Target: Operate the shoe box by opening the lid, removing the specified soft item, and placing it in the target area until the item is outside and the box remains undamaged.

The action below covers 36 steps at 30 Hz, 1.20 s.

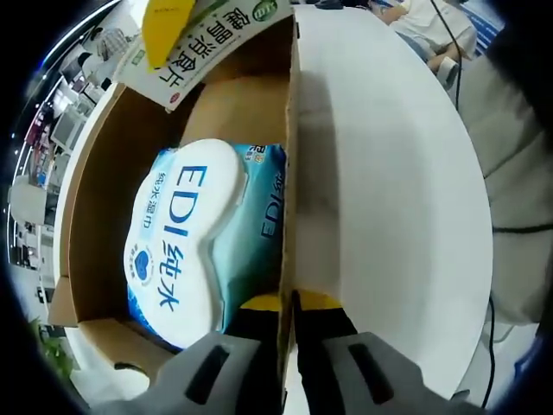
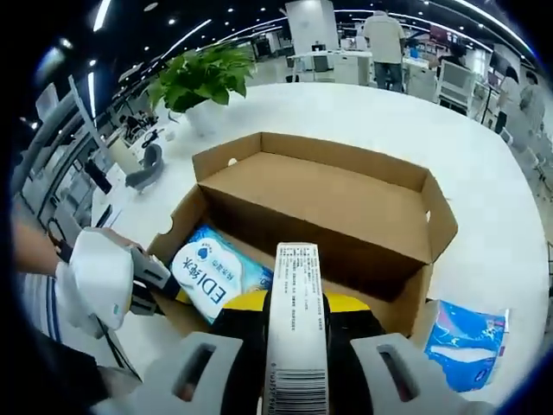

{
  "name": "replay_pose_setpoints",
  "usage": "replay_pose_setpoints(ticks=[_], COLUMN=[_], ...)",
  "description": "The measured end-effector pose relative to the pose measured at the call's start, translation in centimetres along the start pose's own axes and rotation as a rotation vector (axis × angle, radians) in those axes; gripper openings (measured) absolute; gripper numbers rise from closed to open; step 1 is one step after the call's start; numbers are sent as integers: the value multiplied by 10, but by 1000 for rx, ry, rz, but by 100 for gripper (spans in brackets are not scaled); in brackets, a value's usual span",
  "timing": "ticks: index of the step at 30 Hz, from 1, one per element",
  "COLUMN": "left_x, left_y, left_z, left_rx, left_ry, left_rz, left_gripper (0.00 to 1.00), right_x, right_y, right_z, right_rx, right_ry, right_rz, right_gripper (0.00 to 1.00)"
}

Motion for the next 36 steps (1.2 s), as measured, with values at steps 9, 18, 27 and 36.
replay_pose_setpoints(ticks=[9, 18, 27, 36], left_x=[1, 0, 0, 0], left_y=[0, 0, 0, 0], left_z=[0, 0, 1, 0], left_rx=[1, 1, 1, 1], left_ry=[0, 0, 1, 1], left_rz=[1, 0, 2, 4], left_gripper=[1, 1, 1, 1], right_x=[-8, -8, -5, -9], right_y=[-3, -8, -9, -13], right_z=[-6, -18, -33, -48], right_rx=[-2, -7, -3, 0], right_ry=[7, 47, 86, 109], right_rz=[-14, -25, -34, -31], right_gripper=[20, 20, 20, 20])
Point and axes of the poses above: the point that each gripper's makers call its tool centre point, and the gripper's own axes: z roughly forward along the fingers, y roughly to its right, x roughly out of its top, the point moved 7 cm from there along -z, roughly backward along the fingers, and after that the axes turned 5 degrees about y, right-handed, at the moved point
